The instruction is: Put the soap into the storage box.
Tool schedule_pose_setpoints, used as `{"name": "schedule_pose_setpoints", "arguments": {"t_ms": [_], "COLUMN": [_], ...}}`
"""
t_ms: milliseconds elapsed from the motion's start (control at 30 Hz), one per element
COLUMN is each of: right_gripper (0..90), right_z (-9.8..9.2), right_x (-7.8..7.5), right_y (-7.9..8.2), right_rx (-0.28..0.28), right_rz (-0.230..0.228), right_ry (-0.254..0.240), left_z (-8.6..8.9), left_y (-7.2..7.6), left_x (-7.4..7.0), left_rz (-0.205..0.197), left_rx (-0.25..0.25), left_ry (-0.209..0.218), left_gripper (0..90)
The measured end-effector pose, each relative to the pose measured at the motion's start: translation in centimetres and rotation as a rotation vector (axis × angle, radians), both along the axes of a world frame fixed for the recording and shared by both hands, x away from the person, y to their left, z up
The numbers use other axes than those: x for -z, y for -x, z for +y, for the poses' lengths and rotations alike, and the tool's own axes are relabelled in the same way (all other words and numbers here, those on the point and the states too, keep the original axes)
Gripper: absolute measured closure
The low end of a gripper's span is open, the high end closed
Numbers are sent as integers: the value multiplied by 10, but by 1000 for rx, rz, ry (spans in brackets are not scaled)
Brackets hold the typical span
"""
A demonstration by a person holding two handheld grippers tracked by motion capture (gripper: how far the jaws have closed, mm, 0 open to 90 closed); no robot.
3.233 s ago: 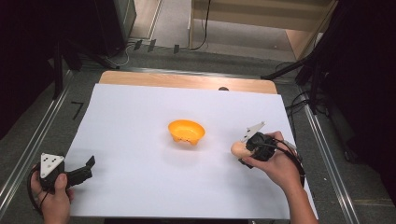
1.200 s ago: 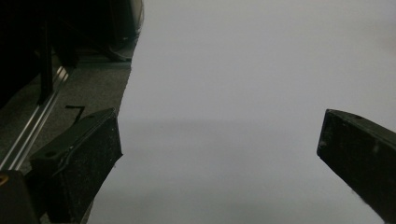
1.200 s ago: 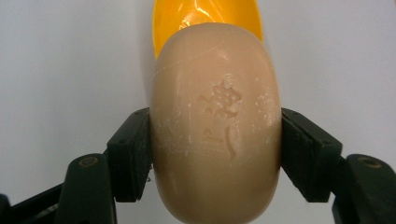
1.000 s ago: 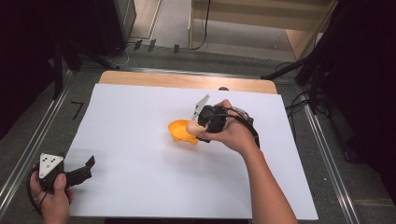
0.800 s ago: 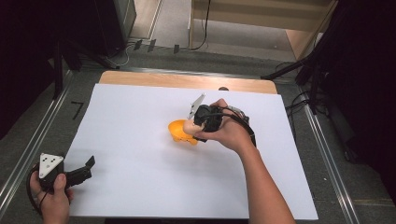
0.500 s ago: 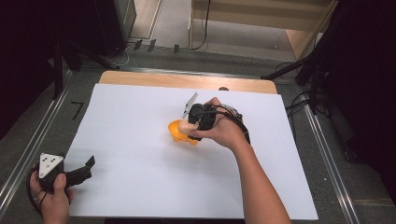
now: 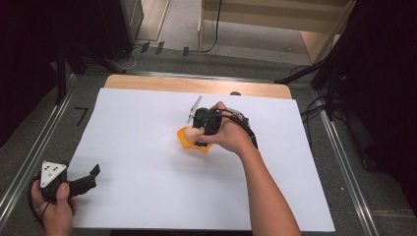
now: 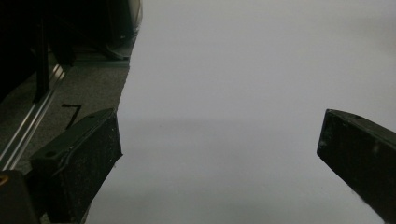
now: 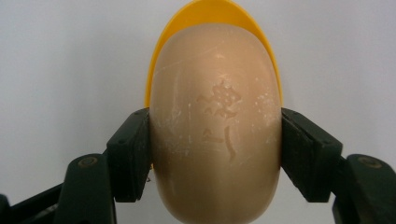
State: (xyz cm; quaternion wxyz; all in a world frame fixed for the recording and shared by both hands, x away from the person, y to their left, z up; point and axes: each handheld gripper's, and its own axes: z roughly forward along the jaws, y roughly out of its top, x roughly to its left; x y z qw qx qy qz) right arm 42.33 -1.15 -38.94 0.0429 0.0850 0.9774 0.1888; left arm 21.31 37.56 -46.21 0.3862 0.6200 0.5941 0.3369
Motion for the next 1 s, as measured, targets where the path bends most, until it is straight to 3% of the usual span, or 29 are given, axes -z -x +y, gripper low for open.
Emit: {"name": "schedule_pose_setpoints", "arguments": {"t_ms": [1000], "right_gripper": [326], "right_z": [-1], "right_x": [5], "right_y": [-8], "right_rx": [23], "right_rz": [73], "right_ry": [-15], "left_z": [0], "left_y": [0], "left_x": [0], "left_rz": [4], "left_rx": [1], "left_ry": [3], "left_gripper": [1]}}
